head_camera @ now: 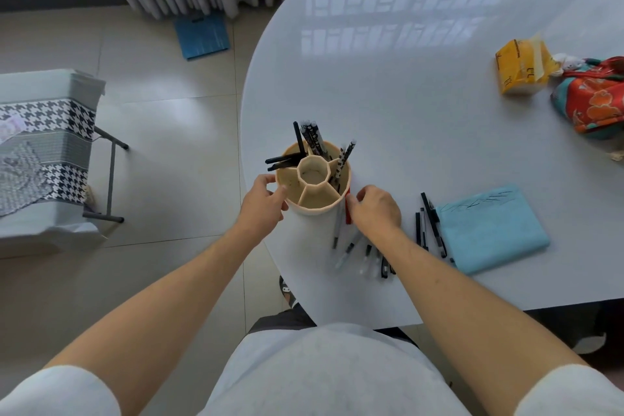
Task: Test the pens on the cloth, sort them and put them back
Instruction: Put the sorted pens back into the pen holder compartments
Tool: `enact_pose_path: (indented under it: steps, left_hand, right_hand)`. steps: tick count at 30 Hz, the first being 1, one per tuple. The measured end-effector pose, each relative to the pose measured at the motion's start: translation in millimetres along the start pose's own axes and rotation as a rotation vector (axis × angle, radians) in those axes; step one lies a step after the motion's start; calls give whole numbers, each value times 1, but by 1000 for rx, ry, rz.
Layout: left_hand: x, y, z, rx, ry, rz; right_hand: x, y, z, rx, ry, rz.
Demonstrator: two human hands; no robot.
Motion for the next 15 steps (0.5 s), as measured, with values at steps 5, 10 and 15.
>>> enact_pose_path:
  steps: [5,10,15]
  left_hand:
    - [-1,5,-1,11,-16,-8]
    - [0,8,-3,9,-13,-19]
    - [8,1,-3,0,24,11]
  right_hand:
    - [-6,-9,-10,-77,156,-69]
    - [1,-12,0,-185,-318,-153]
    - [46,23,-2,-60,-961,5]
Point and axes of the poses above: each hand's wrist, its own y-axis away from the middle knuckle, its own x-axis out of the back of the hand, z = x × y, the point moved 7 cm from there along -y, towards the middle knuckle, and after that the axes turned 3 degrees about -x, right-handed, at the moved point
